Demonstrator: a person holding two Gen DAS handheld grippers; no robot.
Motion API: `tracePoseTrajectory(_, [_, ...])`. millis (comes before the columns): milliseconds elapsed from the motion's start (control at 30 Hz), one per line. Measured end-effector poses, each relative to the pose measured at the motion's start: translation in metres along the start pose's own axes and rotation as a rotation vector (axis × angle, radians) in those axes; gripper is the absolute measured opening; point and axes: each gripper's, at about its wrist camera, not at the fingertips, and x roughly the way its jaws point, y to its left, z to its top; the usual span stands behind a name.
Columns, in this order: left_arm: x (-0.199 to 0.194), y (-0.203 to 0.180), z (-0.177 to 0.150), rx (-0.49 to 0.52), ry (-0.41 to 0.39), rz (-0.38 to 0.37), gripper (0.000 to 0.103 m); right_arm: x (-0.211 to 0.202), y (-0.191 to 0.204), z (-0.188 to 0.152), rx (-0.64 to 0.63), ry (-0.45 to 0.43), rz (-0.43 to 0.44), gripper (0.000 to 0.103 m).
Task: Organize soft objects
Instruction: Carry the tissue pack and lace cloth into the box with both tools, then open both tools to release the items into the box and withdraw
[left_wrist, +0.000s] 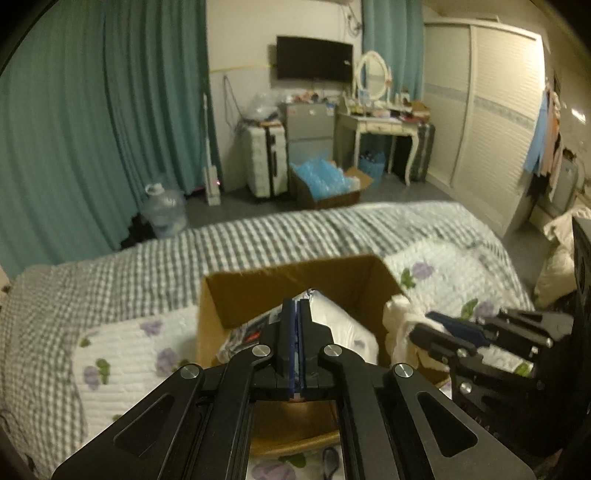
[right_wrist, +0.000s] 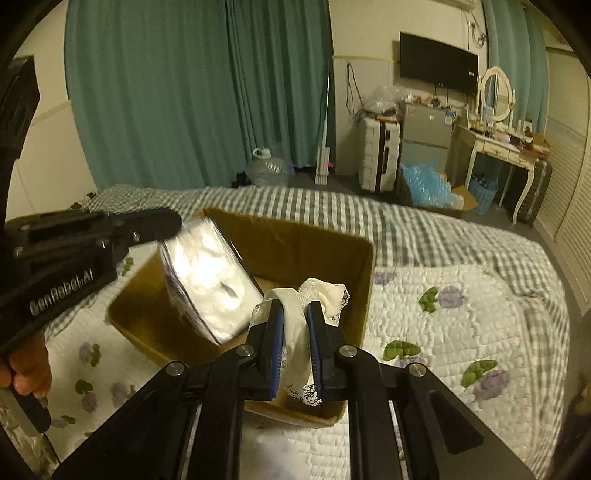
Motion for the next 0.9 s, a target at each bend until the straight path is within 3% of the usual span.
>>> tracePoseTrajectory(167, [0.026,-0.004,-0.017,0.026,0.023,0.023,0.006,0.014,-0.003,-0.003,0.006,0.012,-0.005,0.013])
tracePoseTrajectory(300, [0.033,0.001,-0.020,-0.023,0.062,-0.011,0.006,0.015,-0.004,0.000,0.007,0.005,-0.026,0.014])
tracePoseTrajectory(367, [0.029,0.004,-0.019,-0.040,0.057,0.006,0.006,0.015,-0.005,0.000,0.017,0.008,-0.025,0.025])
tracePoseTrajectory(433, [0.022,0.007,-0.018,-0.051,0.042,0.024,0.006,0.012,-0.005,-0.001,0.019,0.003,-0.037,0.043])
tracePoseTrajectory(600, [-0.005,0.020,-0.014,-0.077,-0.009,0.025,0.006,-0.014,0.001,-0.001,0.017,-0.031,-0.053,0.057])
tracePoseTrajectory(833, [-0.080,0.022,-0.011,-0.071,-0.140,0.101,0.007,-0.099,0.016,0.002,0.003,-0.151,-0.096,0.076])
tracePoseTrajectory(867, [-0.089,0.023,-0.013,-0.077,-0.157,0.101,0.008,-0.108,0.019,0.003,0.000,-0.164,-0.100,0.077])
tracePoseTrajectory(900, [-0.106,0.024,-0.015,-0.091,-0.182,0.099,0.020,-0.121,0.022,0.001,-0.004,-0.180,-0.108,0.079])
